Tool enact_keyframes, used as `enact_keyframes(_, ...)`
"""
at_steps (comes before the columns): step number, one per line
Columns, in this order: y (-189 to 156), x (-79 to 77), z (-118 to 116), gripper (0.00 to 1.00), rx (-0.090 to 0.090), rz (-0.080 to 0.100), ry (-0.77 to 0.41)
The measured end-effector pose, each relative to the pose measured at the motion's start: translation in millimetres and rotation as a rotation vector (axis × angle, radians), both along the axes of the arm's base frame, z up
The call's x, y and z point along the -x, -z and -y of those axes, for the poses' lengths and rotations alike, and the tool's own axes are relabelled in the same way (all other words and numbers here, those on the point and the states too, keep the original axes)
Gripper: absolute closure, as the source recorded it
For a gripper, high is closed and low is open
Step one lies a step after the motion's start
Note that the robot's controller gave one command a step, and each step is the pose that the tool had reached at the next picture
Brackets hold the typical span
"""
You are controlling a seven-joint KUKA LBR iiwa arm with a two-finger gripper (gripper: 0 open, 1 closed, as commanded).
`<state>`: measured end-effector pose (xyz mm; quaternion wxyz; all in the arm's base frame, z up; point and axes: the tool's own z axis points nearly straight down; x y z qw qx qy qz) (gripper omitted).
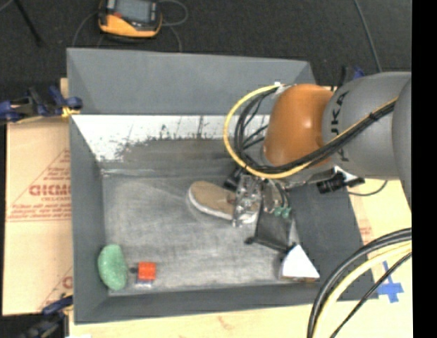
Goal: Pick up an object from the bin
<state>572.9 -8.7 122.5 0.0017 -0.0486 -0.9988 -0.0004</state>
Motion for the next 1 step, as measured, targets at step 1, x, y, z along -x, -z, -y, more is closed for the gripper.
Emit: enact_keyframes(1, -84.8, -7.7, -16.7, 1.00, 0.001, 0.004, -0.031)
